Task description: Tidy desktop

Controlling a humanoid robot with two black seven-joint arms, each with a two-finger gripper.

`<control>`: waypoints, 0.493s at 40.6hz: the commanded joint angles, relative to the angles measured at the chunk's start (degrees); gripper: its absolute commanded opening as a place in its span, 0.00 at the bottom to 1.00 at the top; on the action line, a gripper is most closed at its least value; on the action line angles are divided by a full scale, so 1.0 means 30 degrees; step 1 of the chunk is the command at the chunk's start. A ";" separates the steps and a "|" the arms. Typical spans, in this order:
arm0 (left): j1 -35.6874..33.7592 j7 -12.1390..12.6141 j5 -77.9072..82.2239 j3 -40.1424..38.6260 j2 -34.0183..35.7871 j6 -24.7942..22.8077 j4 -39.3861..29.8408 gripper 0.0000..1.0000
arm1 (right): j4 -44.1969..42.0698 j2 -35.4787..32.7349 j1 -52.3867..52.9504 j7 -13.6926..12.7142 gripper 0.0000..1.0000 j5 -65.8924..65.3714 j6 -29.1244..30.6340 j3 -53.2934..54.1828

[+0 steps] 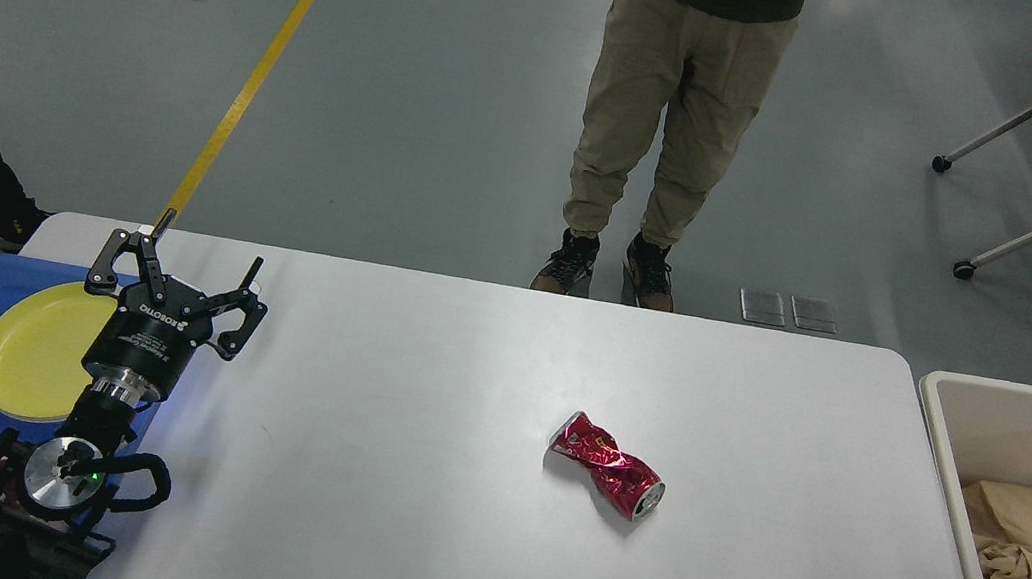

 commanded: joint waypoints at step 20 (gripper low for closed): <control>0.0003 0.0018 0.0000 0.0000 -0.0020 0.0003 0.0000 0.96 | 0.0223 0.0233 -0.0011 0.0005 1.00 0.0012 -0.1821 0.0039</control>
